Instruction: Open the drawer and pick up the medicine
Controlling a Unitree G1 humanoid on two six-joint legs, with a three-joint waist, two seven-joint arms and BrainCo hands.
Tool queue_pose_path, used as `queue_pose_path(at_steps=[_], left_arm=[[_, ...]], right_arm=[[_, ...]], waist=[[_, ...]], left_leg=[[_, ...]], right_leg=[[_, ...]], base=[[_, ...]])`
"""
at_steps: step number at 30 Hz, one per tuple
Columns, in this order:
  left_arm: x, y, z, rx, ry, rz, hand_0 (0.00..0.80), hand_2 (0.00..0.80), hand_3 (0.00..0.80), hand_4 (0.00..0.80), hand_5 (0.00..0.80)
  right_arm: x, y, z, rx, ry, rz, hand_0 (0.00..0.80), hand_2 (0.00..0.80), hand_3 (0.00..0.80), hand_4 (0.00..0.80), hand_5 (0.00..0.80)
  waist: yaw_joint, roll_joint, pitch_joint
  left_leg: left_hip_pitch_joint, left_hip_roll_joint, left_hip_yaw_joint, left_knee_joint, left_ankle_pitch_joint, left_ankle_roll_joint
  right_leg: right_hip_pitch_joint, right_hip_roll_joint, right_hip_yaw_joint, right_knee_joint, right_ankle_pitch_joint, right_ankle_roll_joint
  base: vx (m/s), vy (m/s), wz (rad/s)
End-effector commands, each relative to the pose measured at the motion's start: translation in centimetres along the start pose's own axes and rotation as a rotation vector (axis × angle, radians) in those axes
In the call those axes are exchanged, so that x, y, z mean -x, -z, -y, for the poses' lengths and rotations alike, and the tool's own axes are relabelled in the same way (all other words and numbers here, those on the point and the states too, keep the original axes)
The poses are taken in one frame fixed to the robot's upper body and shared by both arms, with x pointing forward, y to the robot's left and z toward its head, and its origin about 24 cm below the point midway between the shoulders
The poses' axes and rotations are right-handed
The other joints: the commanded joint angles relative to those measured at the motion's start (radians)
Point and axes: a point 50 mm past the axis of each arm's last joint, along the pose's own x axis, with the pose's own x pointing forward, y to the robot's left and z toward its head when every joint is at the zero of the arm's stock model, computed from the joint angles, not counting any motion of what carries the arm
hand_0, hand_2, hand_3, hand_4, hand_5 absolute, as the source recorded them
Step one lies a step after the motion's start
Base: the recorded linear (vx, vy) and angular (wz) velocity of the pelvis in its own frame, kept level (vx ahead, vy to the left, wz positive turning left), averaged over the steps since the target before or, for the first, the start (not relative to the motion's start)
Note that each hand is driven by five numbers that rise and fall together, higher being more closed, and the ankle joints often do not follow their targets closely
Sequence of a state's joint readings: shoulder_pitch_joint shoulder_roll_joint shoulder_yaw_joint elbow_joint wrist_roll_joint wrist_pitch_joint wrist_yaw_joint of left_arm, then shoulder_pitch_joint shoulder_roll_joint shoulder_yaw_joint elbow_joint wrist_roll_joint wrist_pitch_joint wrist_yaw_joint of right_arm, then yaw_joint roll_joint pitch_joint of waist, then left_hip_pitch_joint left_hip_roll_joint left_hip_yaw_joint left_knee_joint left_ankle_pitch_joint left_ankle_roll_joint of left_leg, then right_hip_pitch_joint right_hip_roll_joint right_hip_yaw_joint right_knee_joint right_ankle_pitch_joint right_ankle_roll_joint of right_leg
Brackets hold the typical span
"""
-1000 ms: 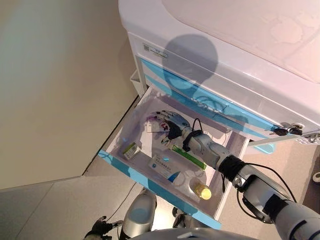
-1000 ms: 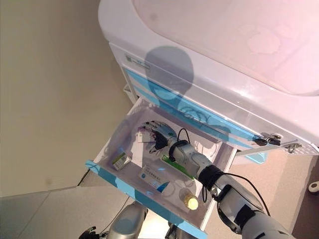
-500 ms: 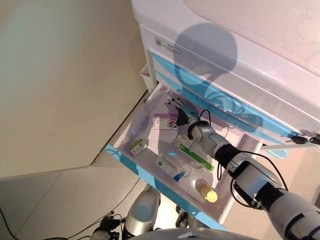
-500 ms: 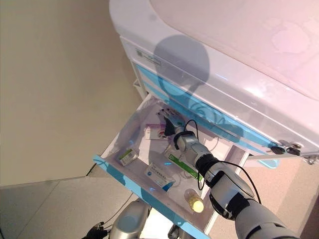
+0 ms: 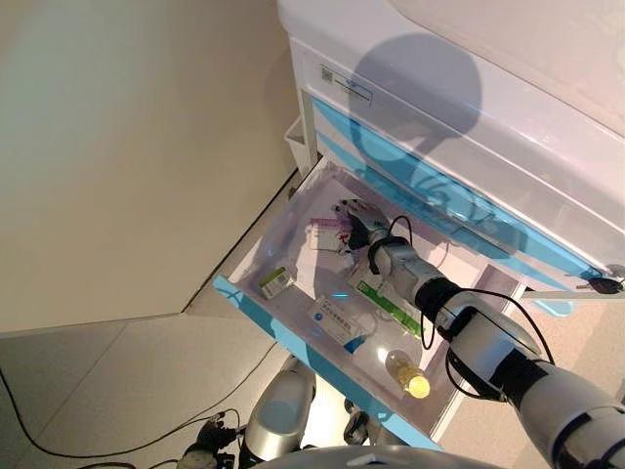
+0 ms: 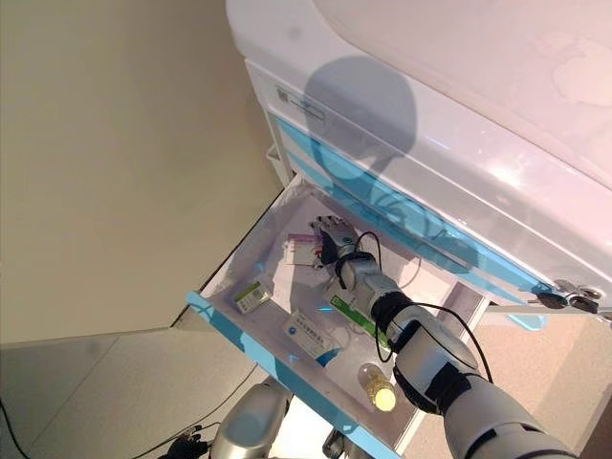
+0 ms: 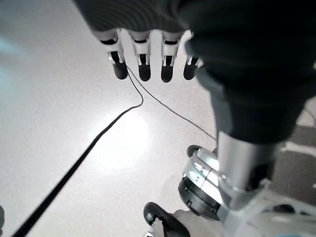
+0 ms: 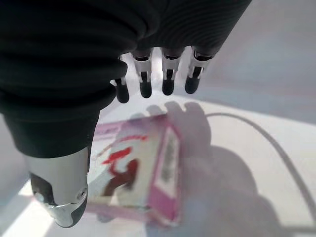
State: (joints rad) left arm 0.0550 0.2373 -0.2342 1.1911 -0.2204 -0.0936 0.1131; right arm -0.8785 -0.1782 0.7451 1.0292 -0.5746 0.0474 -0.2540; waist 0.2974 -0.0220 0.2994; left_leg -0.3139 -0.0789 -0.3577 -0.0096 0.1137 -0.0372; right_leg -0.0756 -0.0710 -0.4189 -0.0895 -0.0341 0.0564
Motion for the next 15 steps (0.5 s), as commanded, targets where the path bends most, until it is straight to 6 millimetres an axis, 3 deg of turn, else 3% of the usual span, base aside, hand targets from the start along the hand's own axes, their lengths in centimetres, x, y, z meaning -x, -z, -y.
queue_pose_path(at_steps=[1, 15], left_arm=[[0.0, 0.6, -0.6, -0.003, -0.022, -0.040, 0.000, 0.000, 0.000, 0.000, 0.000], [-0.2, 0.0, -0.7, 0.020, -0.034, -0.044, 0.000, 0.000, 0.000, 0.000, 0.000]], right_arm=[[-0.7, -2.7, 1.6, -0.032, 0.041, 0.100, 0.000, 0.000, 0.000, 0.000, 0.000], [-0.1, -5.8, 1.2, -0.125, 0.018, 0.218, 0.000, 0.000, 0.000, 0.000, 0.000]], waist=[[0.014, -0.023, -0.005], [-0.016, -0.037, 0.002]], left_leg=[[0.031, -0.049, 0.031, -0.019, -0.023, 0.031], [0.039, -0.039, 0.044, -0.024, -0.025, 0.030]], right_leg=[[-0.085, -0.084, 0.028, 0.092, 0.086, 0.067], [-0.090, -0.081, 0.045, 0.099, 0.082, 0.062]], base=[[0.000, 0.000, 0.00], [0.000, 0.000, 0.00]])
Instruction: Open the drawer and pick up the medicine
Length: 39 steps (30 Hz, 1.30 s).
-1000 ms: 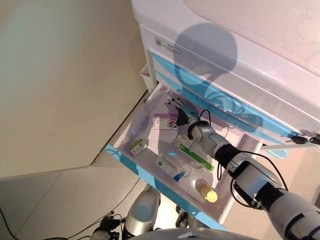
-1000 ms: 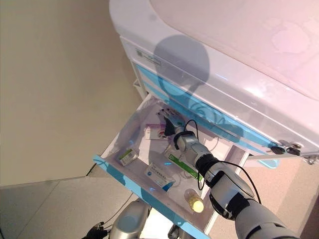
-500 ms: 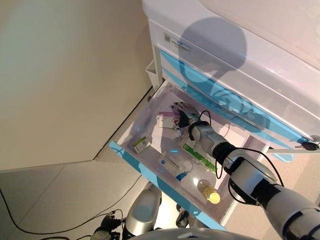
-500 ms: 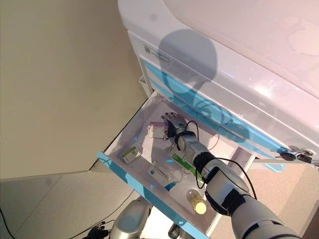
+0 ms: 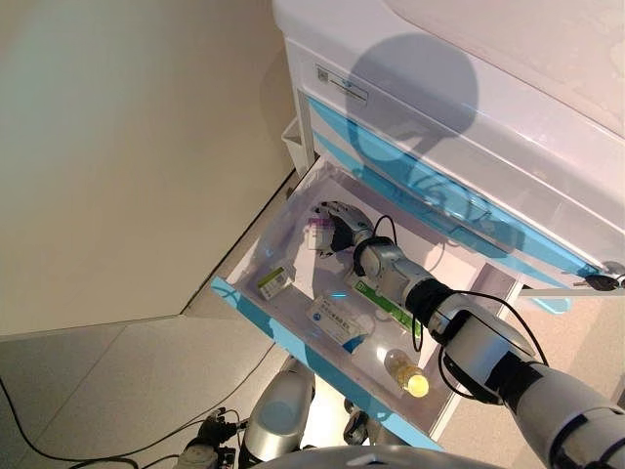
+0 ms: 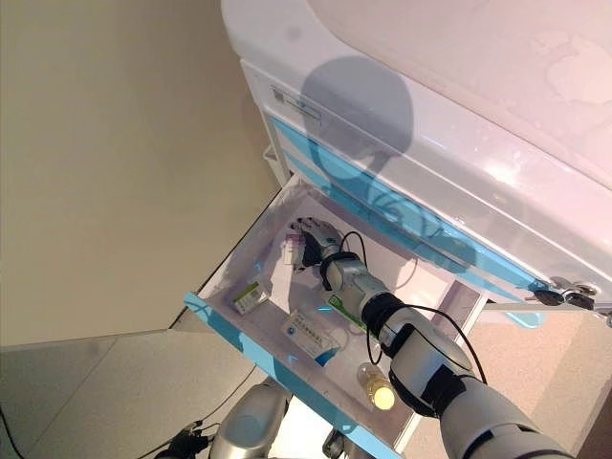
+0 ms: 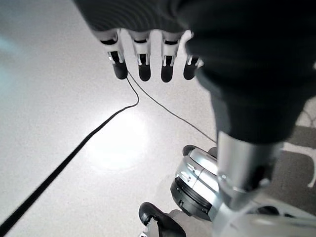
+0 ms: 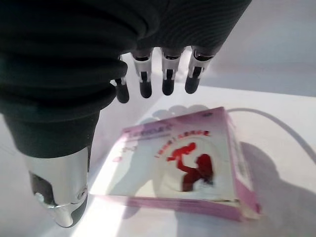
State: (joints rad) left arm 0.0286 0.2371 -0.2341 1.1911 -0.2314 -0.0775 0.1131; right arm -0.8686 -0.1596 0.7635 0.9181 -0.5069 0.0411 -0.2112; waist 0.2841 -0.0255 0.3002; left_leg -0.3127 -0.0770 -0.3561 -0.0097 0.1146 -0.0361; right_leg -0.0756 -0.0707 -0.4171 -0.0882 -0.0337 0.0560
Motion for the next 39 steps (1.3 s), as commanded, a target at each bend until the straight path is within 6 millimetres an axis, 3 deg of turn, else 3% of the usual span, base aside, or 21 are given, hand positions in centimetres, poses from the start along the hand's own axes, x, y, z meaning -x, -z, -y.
queue_pose_path(at_steps=[1, 15, 21, 28, 39], left_arm=[[0.0, 0.8, -0.9, 0.011, -0.037, -0.048, 0.000, 0.000, 0.000, 0.000, 0.000], [-0.1, 0.2, -1.0, -0.019, -0.036, -0.030, 0.000, 0.000, 0.000, 0.000, 0.000], [-0.3, -0.8, -1.5, -0.004, -0.057, -0.006, 0.000, 0.000, 0.000, 0.000, 0.000], [-0.3, -0.8, -1.6, 0.006, -0.062, -0.006, 0.000, 0.000, 0.000, 0.000, 0.000], [-0.5, -1.9, -1.0, 0.026, -0.052, 0.027, 0.000, 0.000, 0.000, 0.000, 0.000]], right_arm=[[-0.4, -2.9, 0.4, -0.022, 0.019, 0.115, 0.000, 0.000, 0.000, 0.000, 0.000], [-0.4, -0.7, -1.9, 0.157, -0.075, -0.017, 0.000, 0.000, 0.000, 0.000, 0.000], [-0.7, -0.3, -1.3, 0.180, -0.062, -0.046, 0.000, 0.000, 0.000, 0.000, 0.000], [-0.9, 0.1, -0.2, 0.160, -0.017, -0.056, 0.000, 0.000, 0.000, 0.000, 0.000], [-0.5, -1.0, 2.2, 0.106, 0.139, 0.059, 0.000, 0.000, 0.000, 0.000, 0.000]], waist=[[-0.002, -0.035, 0.003], [0.020, -0.031, 0.028], [0.023, -0.031, 0.066], [0.021, -0.028, 0.081], [-0.006, -0.019, 0.076]], left_leg=[[0.036, -0.039, 0.041, -0.024, -0.026, 0.029], [-0.005, -0.055, 0.017, -0.005, -0.021, 0.031], [-0.043, -0.071, 0.035, 0.074, -0.056, 0.054], [-0.056, -0.072, 0.050, 0.088, -0.060, 0.058], [-0.040, -0.068, 0.052, 0.050, -0.049, 0.057]], right_leg=[[-0.093, -0.080, 0.044, 0.099, 0.081, 0.062], [-0.117, -0.086, 0.030, 0.109, 0.086, 0.064], [-0.150, -0.101, 0.061, 0.175, 0.071, 0.057], [-0.168, -0.100, 0.086, 0.175, 0.077, 0.058], [-0.169, -0.110, 0.081, 0.177, 0.077, 0.062]], base=[[-0.030, -0.015, -0.01], [-0.004, 0.000, 0.00], [-0.029, 0.026, -0.01], [-0.016, 0.042, -0.04], [0.003, 0.014, -0.04]])
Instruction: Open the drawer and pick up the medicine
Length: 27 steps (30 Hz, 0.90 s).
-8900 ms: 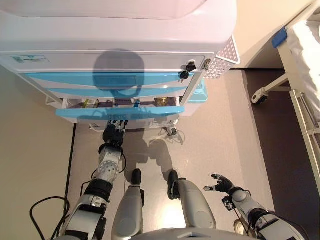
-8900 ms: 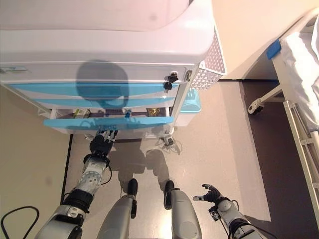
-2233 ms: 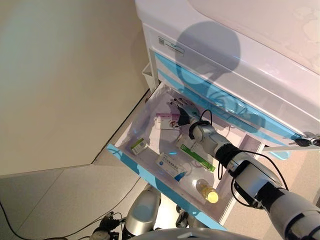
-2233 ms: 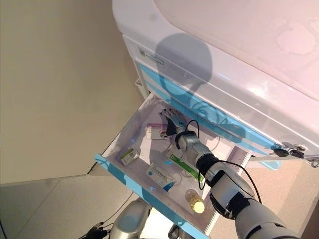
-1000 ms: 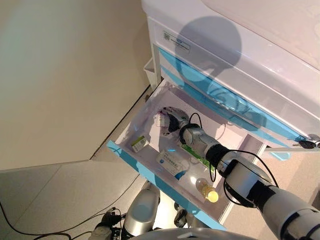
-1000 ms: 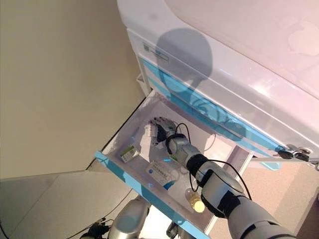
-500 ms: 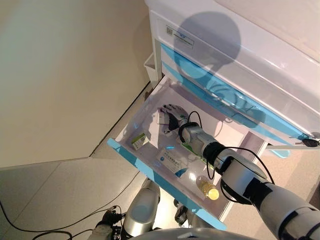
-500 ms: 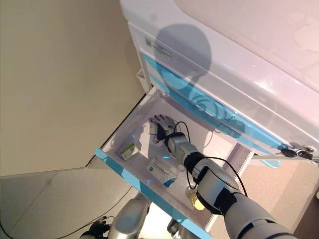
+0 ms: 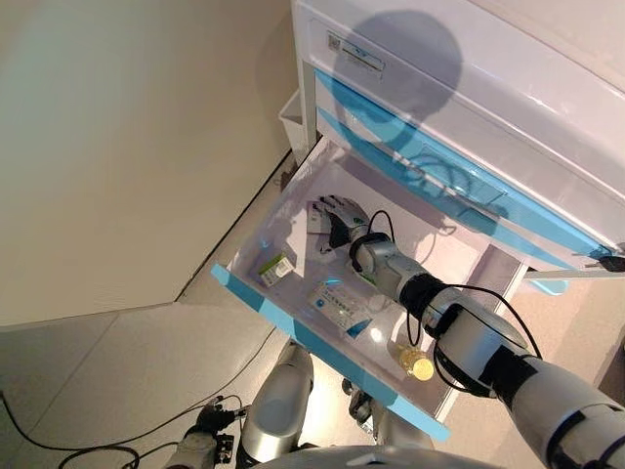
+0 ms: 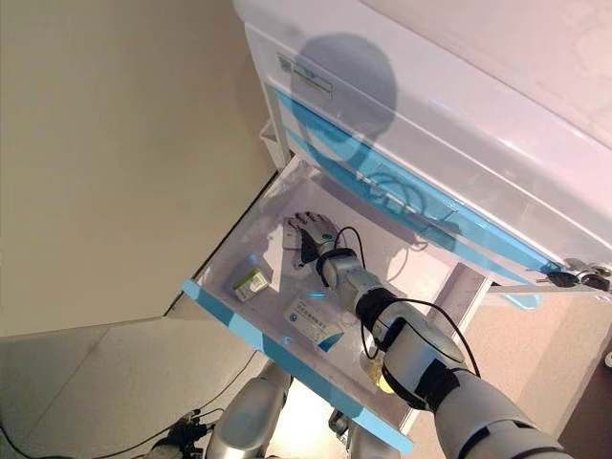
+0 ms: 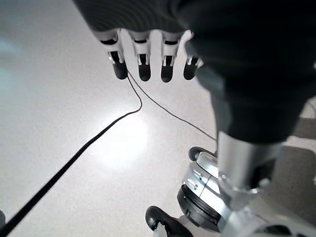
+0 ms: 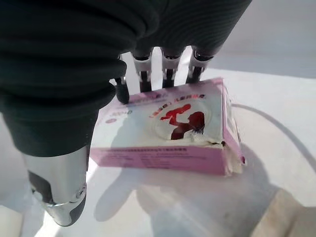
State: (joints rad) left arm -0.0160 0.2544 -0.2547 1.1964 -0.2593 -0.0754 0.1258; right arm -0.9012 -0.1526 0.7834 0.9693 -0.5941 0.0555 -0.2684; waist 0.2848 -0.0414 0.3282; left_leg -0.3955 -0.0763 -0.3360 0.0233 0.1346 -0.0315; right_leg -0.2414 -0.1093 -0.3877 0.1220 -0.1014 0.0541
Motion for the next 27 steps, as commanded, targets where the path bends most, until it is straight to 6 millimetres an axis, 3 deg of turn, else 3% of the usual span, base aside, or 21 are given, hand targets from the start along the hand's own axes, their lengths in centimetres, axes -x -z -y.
queue_pose_path(at_steps=[1, 14, 27], left_arm=[[-0.1, -0.2, -0.4, 0.025, -0.032, -0.008, 0.000, 0.000, 0.000, 0.000, 0.000], [-0.2, -0.8, -0.2, 0.025, -0.034, 0.012, 0.000, 0.000, 0.000, 0.000, 0.000], [-0.2, -0.8, -0.2, 0.022, -0.035, 0.023, 0.000, 0.000, 0.000, 0.000, 0.000]], right_arm=[[-0.3, -1.0, 1.7, -0.018, 0.091, 0.059, 0.000, 0.000, 0.000, 0.000, 0.000], [0.6, -0.5, 3.1, -0.043, 0.214, 0.091, 0.000, 0.000, 0.000, 0.000, 0.000], [0.5, -0.5, 3.6, -0.060, 0.255, 0.079, 0.000, 0.000, 0.000, 0.000, 0.000]], waist=[[-0.007, -0.003, 0.048], [-0.030, -0.001, 0.054], [-0.023, 0.005, 0.057]], left_leg=[[0.043, -0.069, 0.032, 0.017, -0.069, 0.053], [0.044, -0.066, 0.038, 0.009, -0.064, 0.056], [0.043, -0.067, 0.036, 0.009, -0.067, 0.054]], right_leg=[[-0.004, -0.072, 0.052, -0.033, 0.144, 0.064], [-0.013, -0.077, 0.053, -0.030, 0.150, 0.068], [-0.013, -0.077, 0.046, -0.032, 0.149, 0.071]], base=[[0.000, 0.000, 0.00], [0.000, 0.000, 0.00], [0.000, 0.000, 0.00]])
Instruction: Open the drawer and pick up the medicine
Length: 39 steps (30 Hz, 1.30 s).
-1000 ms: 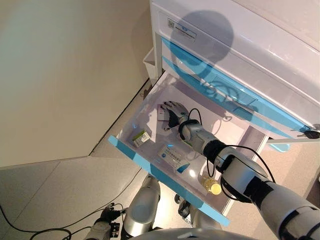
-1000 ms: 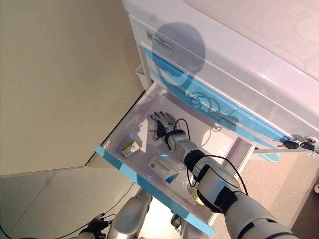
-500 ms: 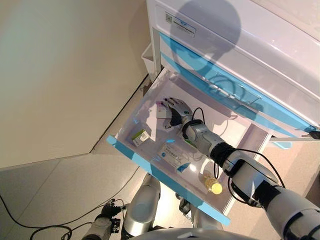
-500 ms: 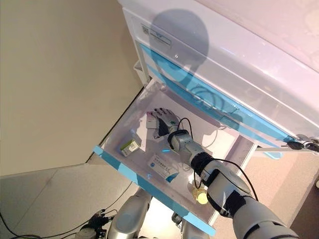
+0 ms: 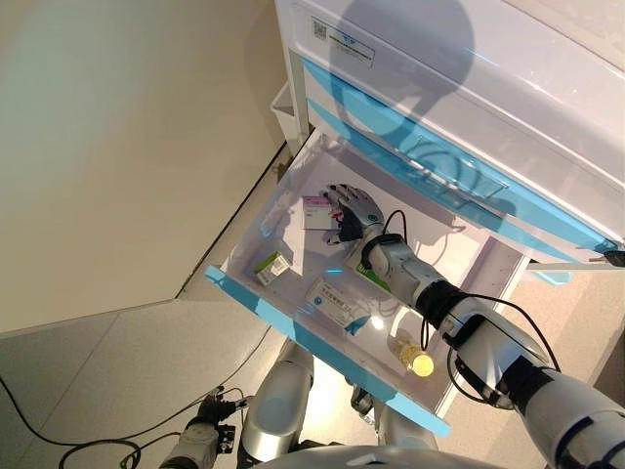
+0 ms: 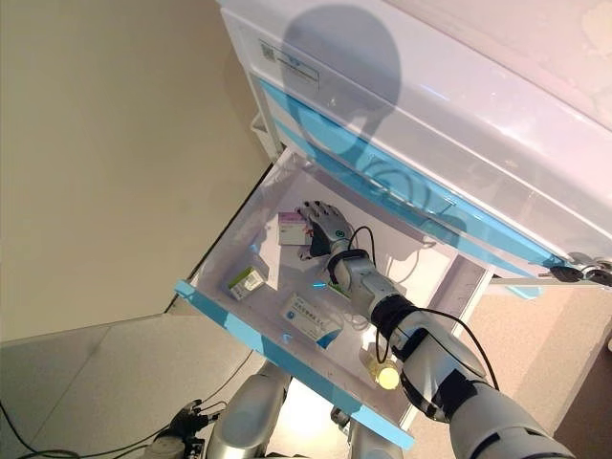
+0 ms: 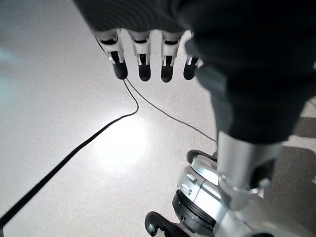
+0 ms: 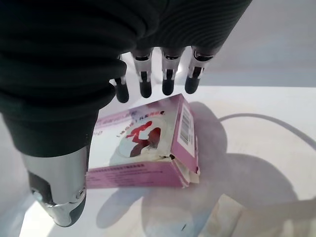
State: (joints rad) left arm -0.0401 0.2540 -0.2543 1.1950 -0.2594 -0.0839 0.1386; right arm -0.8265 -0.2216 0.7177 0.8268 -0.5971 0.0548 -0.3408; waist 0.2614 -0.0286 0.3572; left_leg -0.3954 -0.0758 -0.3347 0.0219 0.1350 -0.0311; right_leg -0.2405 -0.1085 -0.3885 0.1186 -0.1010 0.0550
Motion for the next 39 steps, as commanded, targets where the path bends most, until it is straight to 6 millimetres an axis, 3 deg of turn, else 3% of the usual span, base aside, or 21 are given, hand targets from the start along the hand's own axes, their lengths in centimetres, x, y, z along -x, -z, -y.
queue_pose_path(at_steps=[1, 31, 39], left_arm=[[0.0, 0.3, -0.2, 0.018, -0.027, -0.011, 0.000, 0.000, 0.000, 0.000, 0.000], [0.0, 0.3, -0.5, 0.000, -0.050, -0.012, 0.000, 0.000, 0.000, 0.000, 0.000], [-0.1, 0.0, -0.5, 0.007, -0.054, -0.017, 0.000, 0.000, 0.000, 0.000, 0.000]], right_arm=[[-0.9, -1.9, 2.5, -0.006, 0.122, 0.090, 0.000, 0.000, 0.000, 0.000, 0.000], [-2.1, -0.5, 2.2, -0.003, 0.096, -0.056, 0.000, 0.000, 0.000, 0.000, 0.000], [-2.2, -0.4, 0.3, 0.186, -0.060, -0.091, 0.000, 0.000, 0.000, 0.000, 0.000]], waist=[[0.001, -0.008, 0.028], [0.025, -0.001, 0.040], [0.025, -0.008, 0.048]], left_leg=[[0.042, -0.067, 0.034, 0.010, -0.068, 0.054], [0.012, -0.080, 0.035, 0.009, -0.061, 0.050], [0.006, -0.078, 0.035, 0.004, -0.058, 0.049]], right_leg=[[-0.014, -0.078, 0.046, -0.030, 0.149, 0.070], [-0.018, -0.082, 0.032, -0.054, 0.168, 0.077], [-0.028, -0.079, 0.038, -0.055, 0.173, 0.075]], base=[[0.000, 0.000, 0.00], [0.000, 0.000, 0.00], [0.000, 0.000, 0.00]])
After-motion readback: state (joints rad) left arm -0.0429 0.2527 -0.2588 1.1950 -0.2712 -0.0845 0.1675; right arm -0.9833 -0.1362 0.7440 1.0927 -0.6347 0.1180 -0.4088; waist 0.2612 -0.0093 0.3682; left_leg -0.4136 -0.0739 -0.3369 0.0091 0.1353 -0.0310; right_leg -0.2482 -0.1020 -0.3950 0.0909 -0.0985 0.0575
